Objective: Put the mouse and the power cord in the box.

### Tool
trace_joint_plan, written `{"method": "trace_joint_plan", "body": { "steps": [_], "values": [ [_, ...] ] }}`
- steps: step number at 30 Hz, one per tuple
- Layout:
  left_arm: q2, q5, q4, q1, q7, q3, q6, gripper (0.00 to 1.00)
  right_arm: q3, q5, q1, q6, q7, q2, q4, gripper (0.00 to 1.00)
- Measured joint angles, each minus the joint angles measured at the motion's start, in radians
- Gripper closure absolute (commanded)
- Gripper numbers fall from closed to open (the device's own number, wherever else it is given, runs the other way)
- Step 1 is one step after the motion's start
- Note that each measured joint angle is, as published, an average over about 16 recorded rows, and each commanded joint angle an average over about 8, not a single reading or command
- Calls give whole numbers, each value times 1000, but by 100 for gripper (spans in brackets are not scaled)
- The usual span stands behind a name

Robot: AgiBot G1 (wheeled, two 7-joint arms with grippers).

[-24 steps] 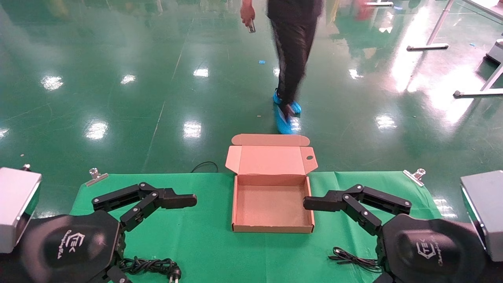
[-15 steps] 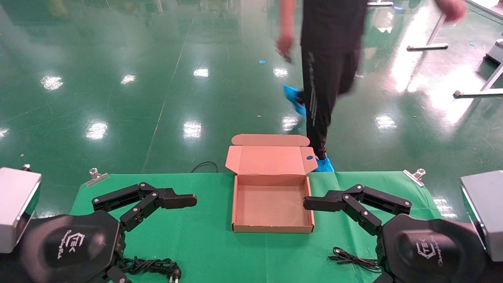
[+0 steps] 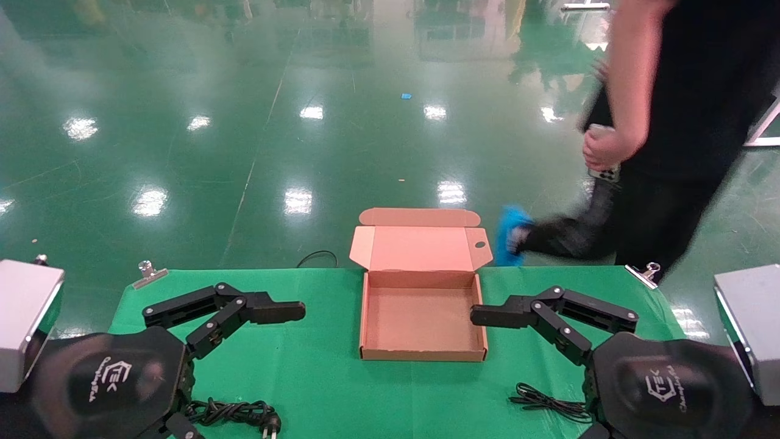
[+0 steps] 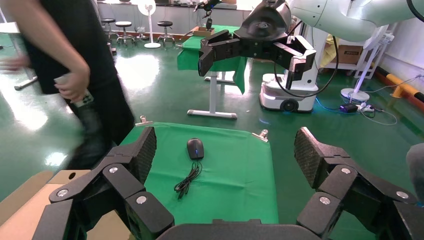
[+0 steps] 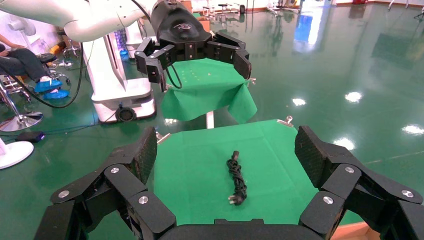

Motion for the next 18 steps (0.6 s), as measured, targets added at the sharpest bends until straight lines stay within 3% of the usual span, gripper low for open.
{"method": "trace_joint_plan", "body": {
  "steps": [18],
  "values": [
    [0,0,0,0,0,0,0,0,0,0,0,0,0,0,0,0]
  ]
}}
